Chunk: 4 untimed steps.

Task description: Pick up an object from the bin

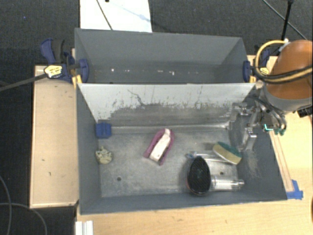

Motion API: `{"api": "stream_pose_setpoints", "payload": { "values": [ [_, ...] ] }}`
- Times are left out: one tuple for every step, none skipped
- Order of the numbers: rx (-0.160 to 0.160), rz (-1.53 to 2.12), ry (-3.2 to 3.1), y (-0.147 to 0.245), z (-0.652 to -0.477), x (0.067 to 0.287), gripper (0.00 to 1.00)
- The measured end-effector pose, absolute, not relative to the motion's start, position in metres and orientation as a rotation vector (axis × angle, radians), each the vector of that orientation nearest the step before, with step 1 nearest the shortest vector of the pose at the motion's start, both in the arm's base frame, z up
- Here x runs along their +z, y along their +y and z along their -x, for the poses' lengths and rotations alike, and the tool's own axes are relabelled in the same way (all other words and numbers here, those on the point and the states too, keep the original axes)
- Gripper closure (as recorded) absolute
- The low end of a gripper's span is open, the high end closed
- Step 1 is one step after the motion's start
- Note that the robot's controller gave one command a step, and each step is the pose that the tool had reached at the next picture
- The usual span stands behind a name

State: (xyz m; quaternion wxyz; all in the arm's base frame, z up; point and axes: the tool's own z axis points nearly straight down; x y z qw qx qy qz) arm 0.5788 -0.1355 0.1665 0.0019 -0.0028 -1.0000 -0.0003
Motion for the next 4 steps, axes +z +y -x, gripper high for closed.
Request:
{"api": "stream_pose_setpoints", "payload": {
  "values": [
    [-0.006, 0.124, -3.134, -0.149, -0.561, 0.069, 0.00],
    [0.001, 0.434, -3.119, -0.138, -0.561, 0.102, 0.00],
    [0.000, 0.704, -3.064, -0.121, -0.549, 0.101, 0.00],
    [-0.003, 0.906, -3.001, -0.128, -0.564, 0.073, 0.00]
  ]
}}
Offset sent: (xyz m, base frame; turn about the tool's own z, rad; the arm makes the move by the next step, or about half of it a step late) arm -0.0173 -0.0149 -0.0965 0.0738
